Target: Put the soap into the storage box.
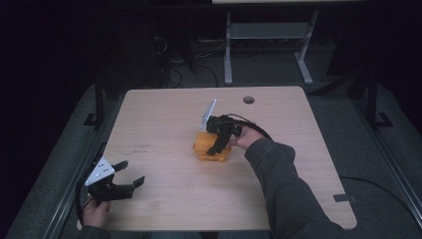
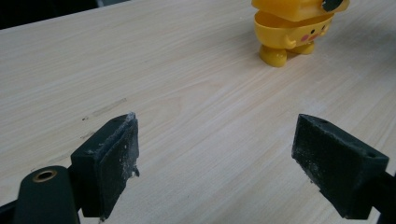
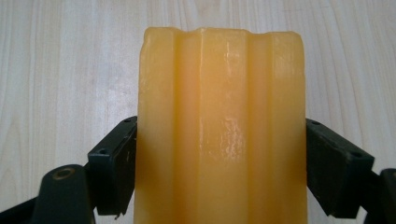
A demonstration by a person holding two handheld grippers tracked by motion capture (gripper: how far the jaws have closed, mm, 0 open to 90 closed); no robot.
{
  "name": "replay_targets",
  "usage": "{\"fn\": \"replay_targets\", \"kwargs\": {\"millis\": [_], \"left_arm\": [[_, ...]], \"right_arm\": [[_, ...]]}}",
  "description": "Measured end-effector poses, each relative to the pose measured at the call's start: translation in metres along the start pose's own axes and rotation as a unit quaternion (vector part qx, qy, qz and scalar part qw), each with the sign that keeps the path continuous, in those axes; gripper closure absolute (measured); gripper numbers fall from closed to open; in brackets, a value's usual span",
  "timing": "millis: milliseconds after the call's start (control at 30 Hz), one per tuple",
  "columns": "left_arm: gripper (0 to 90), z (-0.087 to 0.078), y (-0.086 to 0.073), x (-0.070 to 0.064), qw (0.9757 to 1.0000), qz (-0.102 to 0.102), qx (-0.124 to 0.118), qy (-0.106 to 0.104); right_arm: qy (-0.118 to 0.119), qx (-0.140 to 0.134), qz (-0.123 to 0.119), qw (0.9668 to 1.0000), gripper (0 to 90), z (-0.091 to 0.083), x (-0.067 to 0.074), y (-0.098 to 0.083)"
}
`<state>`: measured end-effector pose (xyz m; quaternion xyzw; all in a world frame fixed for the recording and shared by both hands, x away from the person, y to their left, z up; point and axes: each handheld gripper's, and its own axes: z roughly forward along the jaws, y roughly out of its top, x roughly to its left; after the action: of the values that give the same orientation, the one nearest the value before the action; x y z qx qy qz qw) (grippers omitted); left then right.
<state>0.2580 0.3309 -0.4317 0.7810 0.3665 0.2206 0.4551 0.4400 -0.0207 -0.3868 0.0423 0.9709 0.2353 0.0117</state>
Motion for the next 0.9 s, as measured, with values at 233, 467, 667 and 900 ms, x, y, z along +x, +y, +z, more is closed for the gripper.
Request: {"fn": "replay_targets", "kwargs": {"millis": [233,467,667,900], "left_arm": [[14.3,-0.0002,0.0,-0.0001,1.0,-0.001,-0.002,0.0],[14.3,-0.0003,-0.0001,0.0,1.0,-0.001,-0.002,0.0],[14.3,-0.0004,0.0,-0.0001,1.0,0.0,-0.001,0.0],[14.3,-0.0003,0.0001,-0.0004,1.0,0.001,0.0,0.0]], "right_arm": [[0.0,0.001,0.001,1.0,20.4,0.0022,0.0,-0.0007],[-0.001,0.0,0.004,1.0,20.3,0.0037,0.0001,-0.0013],[-0.002,-0.002,0.009,1.0,19.9,0.0032,0.001,-0.0019],[-0.004,-0.004,0.017,0.9998,19.5,0.0015,0.0023,-0.0037]]}}
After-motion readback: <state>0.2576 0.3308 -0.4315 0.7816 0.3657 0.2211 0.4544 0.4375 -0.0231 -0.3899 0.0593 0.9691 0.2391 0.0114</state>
